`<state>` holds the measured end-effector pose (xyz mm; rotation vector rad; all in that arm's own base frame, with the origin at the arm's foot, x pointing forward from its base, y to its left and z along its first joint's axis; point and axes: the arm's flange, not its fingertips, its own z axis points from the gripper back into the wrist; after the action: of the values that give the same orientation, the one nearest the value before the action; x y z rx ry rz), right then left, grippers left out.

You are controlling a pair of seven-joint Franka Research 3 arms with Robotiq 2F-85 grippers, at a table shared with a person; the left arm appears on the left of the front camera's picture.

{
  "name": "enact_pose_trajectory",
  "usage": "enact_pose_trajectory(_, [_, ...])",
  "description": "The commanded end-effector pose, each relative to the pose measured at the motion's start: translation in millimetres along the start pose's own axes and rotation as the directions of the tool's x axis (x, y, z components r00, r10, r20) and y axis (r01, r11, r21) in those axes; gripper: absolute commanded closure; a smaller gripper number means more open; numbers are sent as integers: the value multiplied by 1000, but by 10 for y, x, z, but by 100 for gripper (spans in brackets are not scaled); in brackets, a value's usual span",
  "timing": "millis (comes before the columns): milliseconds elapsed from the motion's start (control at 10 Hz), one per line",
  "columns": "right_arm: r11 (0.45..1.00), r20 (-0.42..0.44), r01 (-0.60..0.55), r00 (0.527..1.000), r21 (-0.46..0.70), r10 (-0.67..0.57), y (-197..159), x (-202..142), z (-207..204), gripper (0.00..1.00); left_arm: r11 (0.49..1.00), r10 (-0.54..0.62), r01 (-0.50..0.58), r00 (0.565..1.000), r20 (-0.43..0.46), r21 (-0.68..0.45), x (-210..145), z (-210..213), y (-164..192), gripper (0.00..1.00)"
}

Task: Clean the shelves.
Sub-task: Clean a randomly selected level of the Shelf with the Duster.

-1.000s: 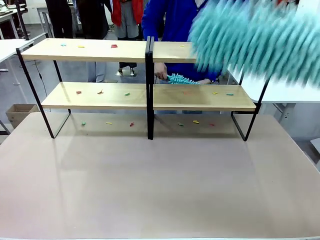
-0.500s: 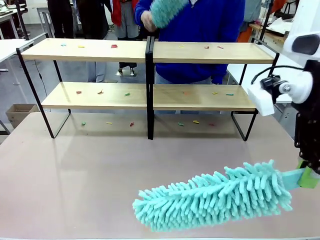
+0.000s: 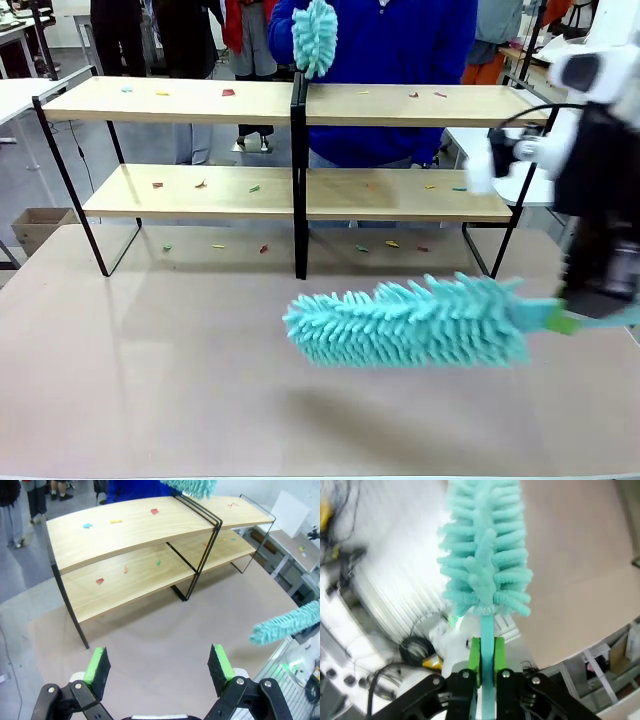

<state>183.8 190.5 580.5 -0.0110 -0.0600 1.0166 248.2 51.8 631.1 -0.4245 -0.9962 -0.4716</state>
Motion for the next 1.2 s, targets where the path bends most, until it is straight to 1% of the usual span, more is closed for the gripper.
enact_pose_trajectory(0, [961, 2, 251, 968, -119, -253, -6, 583, -392, 88, 1000, 3, -3, 1000, 0, -3, 1, -8, 5, 0])
enact_pose_trajectory(200, [976, 59, 207, 977, -70, -204, 5, 1117, -707, 88, 1000, 3, -3, 1000, 0, -3, 1, -8, 5, 0])
enact_pose_trajectory(400, [972, 162, 228, 963, -64, -215, -1, 1598, -847, 88, 1000, 3, -3, 1000, 0, -3, 1, -8, 5, 0])
enact_pose_trajectory(500, [967, 163, 247, 958, -61, -235, 8, 1781, -987, 88, 1000, 3, -3, 1000, 0, -3, 1, -8, 5, 0])
enact_pose_trajectory(600, [958, 165, 282, 949, -58, -269, 118, 1870, -1117, 88, 1000, 3, -3, 1000, 0, -3, 1, -8, 5, 0])
enact_pose_trajectory(700, [976, 141, 217, 967, -32, -211, 14, 1565, -974, 88, 1000, 3, -3, 1000, 0, -3, 1, -8, 5, 0])
enact_pose_trajectory(900, [976, 141, 217, 967, -32, -211, 14, 1565, -974, 88, 1000, 3, -3, 1000, 0, -3, 1, -8, 5, 0])
enact_pose_trajectory(1000, [973, 143, 230, 964, -15, -225, 14, 1729, -1063, 88, 1000, 3, -3, 1000, 0, -3, 1, -8, 5, 0])
enact_pose_trajectory(1100, [958, 156, 286, 947, -12, -281, -34, 1960, -1209, 88, 1000, 3, -3, 1000, 0, -3, 1, -8, 5, 0])
